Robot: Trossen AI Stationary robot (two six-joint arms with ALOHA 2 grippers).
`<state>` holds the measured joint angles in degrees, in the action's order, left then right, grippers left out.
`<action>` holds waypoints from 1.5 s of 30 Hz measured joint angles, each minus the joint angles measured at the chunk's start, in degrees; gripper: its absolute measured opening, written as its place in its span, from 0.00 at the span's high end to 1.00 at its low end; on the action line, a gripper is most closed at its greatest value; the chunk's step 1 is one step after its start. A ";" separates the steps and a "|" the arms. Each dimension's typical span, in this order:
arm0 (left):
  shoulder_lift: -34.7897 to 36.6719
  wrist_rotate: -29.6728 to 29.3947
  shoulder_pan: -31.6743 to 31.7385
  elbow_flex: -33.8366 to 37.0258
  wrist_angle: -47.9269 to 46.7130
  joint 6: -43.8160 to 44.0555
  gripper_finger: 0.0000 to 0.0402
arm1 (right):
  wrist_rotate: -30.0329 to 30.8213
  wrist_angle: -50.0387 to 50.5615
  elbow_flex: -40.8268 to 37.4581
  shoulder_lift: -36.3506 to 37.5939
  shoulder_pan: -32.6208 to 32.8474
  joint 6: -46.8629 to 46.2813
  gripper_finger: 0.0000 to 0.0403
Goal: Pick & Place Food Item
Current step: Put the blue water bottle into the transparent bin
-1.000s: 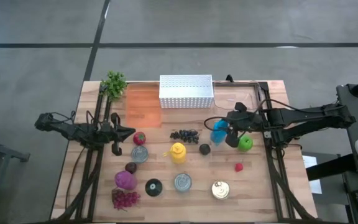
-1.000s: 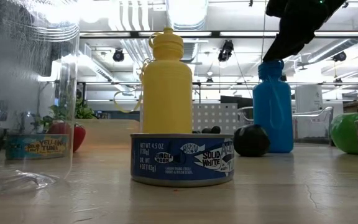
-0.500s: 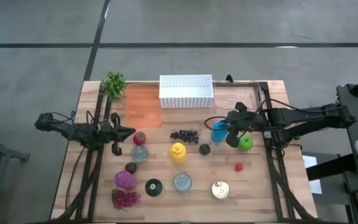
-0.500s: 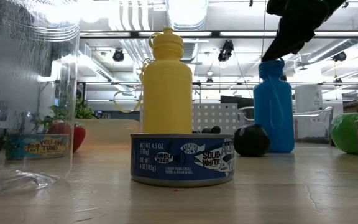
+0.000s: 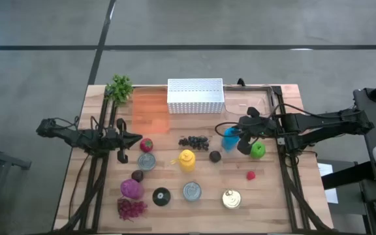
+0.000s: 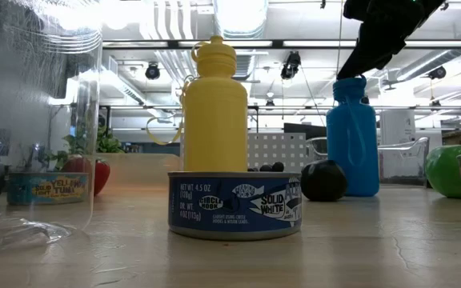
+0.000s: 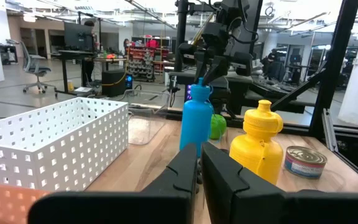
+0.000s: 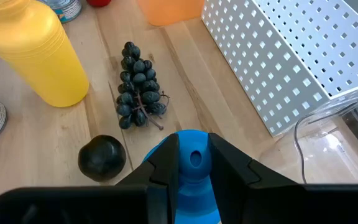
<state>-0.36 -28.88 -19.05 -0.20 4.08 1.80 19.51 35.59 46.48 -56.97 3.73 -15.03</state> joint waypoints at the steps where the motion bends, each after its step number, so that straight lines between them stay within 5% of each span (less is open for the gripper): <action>1: 0.00 0.00 0.02 0.02 -0.02 0.00 0.93 | 0.00 -0.10 0.00 0.02 0.00 0.00 0.84; 19: 0.00 0.00 0.00 0.01 0.00 0.00 0.93 | 0.44 2.89 8.60 3.67 -0.04 0.19 0.84; 30: -0.02 0.00 0.01 0.01 -0.01 0.00 0.93 | 12.05 12.68 21.78 3.23 -1.58 -2.56 0.84; 45: -0.02 0.00 0.00 0.00 -0.02 0.00 0.93 | 18.03 16.68 25.59 3.34 -19.82 -7.89 0.84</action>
<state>-0.38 -28.88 -19.05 -0.21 4.06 1.80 37.54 52.27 72.06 -53.63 -16.09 -22.92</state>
